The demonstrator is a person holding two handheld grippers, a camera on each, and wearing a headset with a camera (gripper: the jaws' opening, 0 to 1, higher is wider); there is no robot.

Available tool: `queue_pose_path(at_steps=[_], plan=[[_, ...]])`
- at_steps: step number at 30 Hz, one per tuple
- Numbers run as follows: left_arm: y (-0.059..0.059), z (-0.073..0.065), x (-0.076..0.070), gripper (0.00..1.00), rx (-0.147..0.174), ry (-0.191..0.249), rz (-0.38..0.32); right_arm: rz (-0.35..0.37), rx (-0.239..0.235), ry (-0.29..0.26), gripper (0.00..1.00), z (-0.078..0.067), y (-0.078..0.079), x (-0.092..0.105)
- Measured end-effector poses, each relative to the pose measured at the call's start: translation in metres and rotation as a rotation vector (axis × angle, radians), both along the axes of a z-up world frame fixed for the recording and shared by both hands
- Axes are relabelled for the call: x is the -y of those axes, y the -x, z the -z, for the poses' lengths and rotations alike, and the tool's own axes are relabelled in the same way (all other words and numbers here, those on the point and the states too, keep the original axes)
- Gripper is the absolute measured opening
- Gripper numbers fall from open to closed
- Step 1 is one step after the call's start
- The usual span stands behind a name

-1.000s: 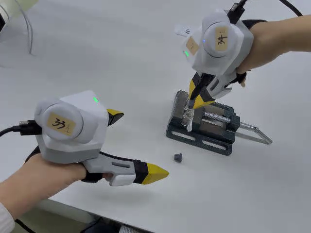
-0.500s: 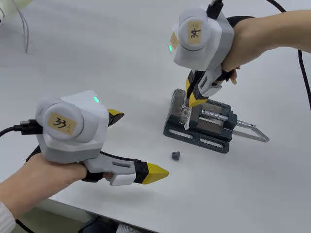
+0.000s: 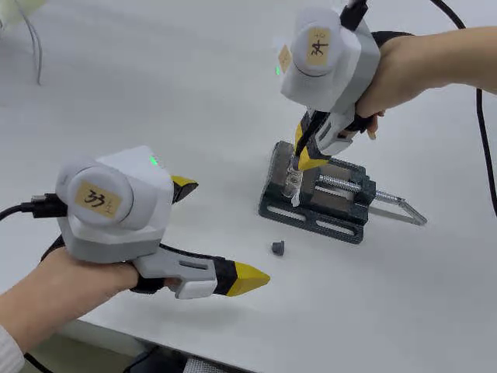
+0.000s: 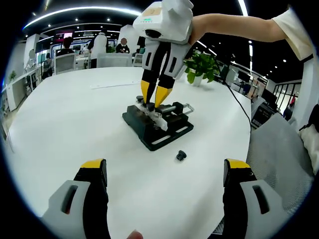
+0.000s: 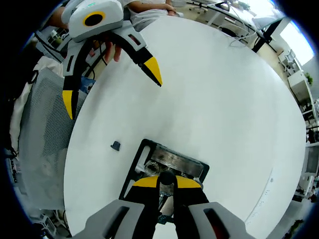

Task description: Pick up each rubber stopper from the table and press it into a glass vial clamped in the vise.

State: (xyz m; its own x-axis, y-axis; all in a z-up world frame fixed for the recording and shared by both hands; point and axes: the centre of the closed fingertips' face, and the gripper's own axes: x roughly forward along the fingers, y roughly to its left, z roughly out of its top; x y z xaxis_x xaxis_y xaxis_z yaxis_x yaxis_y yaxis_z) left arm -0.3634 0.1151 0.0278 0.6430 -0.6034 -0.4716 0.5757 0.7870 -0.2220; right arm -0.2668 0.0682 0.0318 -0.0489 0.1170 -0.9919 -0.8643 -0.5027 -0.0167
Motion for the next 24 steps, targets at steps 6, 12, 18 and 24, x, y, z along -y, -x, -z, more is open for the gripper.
queue_pose_path(at_steps=[6,12,18,24], plan=[[-0.0005,0.0000,-0.0020,0.97,0.000,-0.003,0.001,-0.007,-0.011,0.001,0.06,-0.0002,-0.0014,0.0000],[0.0004,0.0007,-0.0010,0.96,-0.002,-0.002,0.006,-0.023,-0.012,-0.006,0.07,-0.0003,-0.0025,0.0011],[0.0009,0.0010,0.0001,0.96,-0.003,-0.003,0.010,-0.034,-0.009,-0.006,0.07,0.0000,-0.0030,0.0016],[0.0004,0.0006,0.0013,0.96,-0.003,-0.001,0.011,-0.041,-0.012,-0.006,0.08,0.0002,-0.0019,0.0025]])
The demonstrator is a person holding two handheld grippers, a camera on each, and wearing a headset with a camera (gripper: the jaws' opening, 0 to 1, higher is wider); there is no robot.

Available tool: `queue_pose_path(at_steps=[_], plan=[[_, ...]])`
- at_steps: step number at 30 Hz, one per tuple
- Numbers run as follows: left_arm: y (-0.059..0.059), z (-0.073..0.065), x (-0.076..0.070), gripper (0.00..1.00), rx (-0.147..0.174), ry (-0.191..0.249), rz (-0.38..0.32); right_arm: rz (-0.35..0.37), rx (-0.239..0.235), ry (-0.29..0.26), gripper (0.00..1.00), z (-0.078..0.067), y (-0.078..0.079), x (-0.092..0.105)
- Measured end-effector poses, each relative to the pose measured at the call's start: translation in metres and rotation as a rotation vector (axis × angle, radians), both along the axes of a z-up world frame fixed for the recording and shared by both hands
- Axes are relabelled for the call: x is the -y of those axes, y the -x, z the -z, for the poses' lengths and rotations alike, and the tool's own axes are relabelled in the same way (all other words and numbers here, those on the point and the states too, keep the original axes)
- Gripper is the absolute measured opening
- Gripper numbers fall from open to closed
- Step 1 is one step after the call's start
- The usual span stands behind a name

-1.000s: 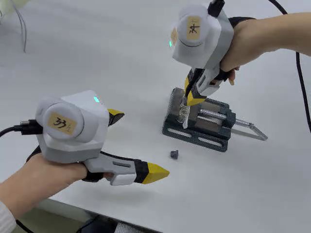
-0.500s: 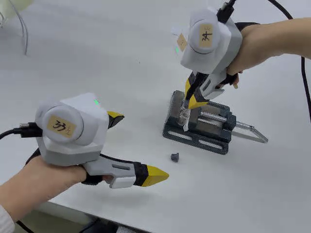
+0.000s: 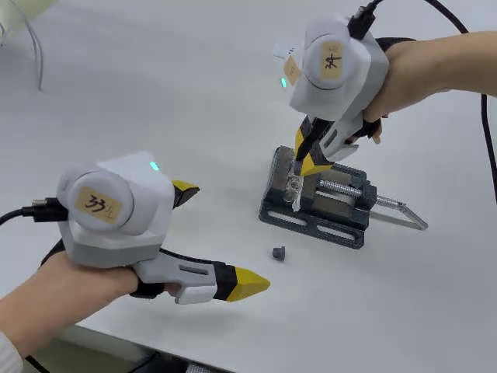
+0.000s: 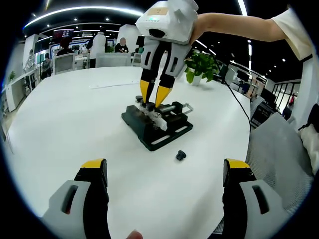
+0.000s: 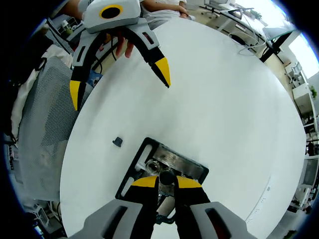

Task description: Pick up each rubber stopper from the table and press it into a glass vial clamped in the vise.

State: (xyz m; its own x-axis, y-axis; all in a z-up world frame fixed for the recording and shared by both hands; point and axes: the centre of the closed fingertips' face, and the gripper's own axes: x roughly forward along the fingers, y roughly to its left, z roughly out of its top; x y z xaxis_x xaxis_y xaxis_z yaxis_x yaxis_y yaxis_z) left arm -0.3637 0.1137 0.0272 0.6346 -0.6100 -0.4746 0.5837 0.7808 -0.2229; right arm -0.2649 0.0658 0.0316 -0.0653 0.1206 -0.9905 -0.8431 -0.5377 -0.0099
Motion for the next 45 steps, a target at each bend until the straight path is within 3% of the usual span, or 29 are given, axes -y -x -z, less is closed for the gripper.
queue_pose_path(at_steps=[12,17,28,45], plan=[[0.001,0.001,-0.001,0.96,-0.003,0.001,-0.002,-0.008,-0.001,-0.014,0.13,0.000,0.000,-0.004],[0.000,0.000,-0.004,0.96,-0.002,0.001,-0.007,0.020,-0.027,-0.037,0.13,-0.009,-0.001,-0.007],[-0.003,0.000,-0.006,0.96,0.000,0.002,-0.015,0.034,-0.047,-0.027,0.04,-0.012,-0.001,-0.001],[0.002,0.005,-0.006,0.96,-0.015,0.003,-0.013,0.046,-0.054,-0.023,0.00,-0.005,-0.002,-0.002]])
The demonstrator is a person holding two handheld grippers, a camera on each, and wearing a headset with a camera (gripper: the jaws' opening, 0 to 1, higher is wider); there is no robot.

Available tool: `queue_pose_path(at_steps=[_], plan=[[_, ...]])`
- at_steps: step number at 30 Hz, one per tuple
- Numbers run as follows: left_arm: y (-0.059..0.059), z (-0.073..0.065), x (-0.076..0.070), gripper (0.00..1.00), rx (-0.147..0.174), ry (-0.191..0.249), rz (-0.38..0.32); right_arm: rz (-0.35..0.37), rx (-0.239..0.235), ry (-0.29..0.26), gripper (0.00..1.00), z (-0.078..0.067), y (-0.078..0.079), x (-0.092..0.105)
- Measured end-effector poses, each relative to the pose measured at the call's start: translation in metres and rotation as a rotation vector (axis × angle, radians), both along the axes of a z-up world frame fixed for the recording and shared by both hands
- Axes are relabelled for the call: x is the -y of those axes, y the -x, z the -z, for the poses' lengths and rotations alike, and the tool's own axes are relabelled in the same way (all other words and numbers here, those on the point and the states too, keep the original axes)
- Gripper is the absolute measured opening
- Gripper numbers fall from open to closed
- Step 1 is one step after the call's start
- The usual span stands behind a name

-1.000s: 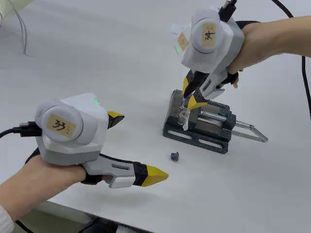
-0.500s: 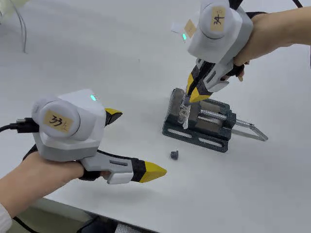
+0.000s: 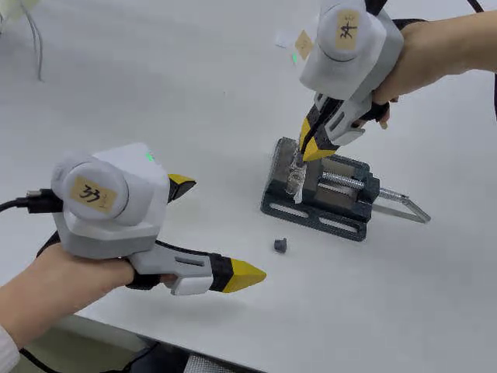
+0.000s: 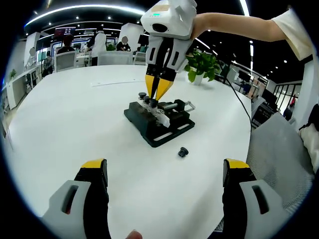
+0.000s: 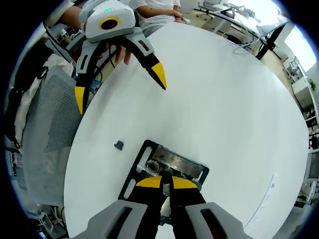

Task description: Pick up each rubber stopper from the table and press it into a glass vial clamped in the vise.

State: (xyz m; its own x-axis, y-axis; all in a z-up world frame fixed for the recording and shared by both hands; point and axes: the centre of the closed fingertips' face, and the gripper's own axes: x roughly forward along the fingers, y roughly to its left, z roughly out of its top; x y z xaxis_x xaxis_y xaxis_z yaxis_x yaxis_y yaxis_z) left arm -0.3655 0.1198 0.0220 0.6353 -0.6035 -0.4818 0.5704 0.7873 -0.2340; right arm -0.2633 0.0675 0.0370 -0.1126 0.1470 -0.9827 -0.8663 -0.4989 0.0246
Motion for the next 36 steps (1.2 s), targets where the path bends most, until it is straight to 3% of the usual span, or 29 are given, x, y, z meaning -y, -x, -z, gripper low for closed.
queue_pose_path(at_steps=[10,25,36], plan=[[-0.001,0.002,0.003,0.96,-0.003,0.011,0.002,-0.003,0.012,0.012,0.00,0.003,0.000,0.001],[-0.007,0.006,0.005,0.95,-0.016,0.025,-0.005,0.064,-0.033,0.034,0.00,0.004,0.003,0.002],[-0.011,0.009,0.002,0.95,-0.015,0.030,-0.015,0.047,0.009,0.081,0.00,0.006,0.004,0.004]])
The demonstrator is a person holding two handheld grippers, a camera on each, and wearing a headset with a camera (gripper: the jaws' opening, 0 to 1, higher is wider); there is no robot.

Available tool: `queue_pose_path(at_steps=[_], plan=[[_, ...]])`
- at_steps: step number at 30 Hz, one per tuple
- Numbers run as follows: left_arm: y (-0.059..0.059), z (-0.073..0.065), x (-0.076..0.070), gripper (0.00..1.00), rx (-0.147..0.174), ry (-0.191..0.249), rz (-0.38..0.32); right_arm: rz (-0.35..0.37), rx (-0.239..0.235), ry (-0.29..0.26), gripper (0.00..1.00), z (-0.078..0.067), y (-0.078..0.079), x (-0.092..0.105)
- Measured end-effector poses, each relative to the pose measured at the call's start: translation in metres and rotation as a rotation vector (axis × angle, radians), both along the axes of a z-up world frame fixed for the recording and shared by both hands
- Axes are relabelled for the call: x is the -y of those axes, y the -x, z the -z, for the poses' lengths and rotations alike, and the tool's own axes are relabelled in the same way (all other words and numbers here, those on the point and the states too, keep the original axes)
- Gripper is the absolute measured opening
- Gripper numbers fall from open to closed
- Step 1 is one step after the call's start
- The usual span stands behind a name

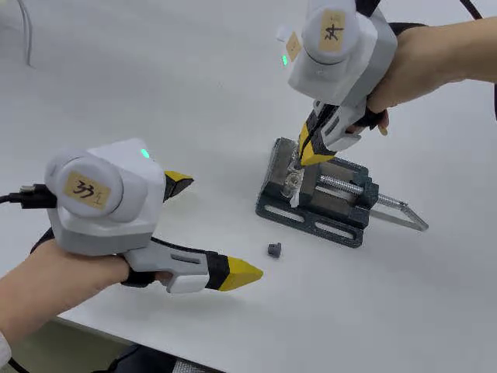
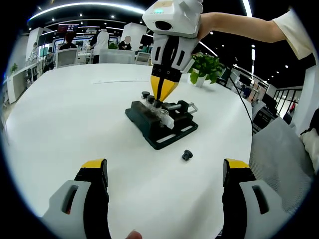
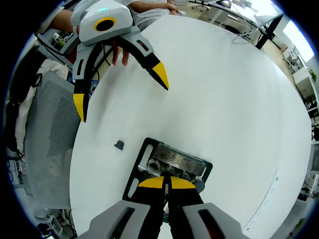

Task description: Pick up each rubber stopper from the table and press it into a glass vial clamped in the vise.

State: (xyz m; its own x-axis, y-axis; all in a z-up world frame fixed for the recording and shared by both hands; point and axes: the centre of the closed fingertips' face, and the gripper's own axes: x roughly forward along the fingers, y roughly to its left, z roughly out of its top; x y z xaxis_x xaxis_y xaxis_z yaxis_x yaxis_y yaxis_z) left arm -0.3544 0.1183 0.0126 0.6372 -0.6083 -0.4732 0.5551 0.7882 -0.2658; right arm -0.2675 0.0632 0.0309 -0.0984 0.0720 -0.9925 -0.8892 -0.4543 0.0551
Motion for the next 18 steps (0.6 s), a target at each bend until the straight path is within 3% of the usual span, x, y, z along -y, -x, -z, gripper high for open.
queue_pose_path(at_steps=[8,15,18], plan=[[-0.0010,-0.0010,0.0038,0.95,0.003,0.008,0.001,0.011,0.009,0.038,0.00,-0.0002,0.0014,-0.0004],[-0.0017,0.0004,0.0029,0.95,0.004,0.013,-0.008,0.070,-0.025,0.040,0.00,0.0011,-0.0010,-0.0038],[-0.0019,0.0011,0.0026,0.95,0.004,0.021,-0.014,0.064,-0.028,0.041,0.00,0.0011,0.0012,-0.0031]])
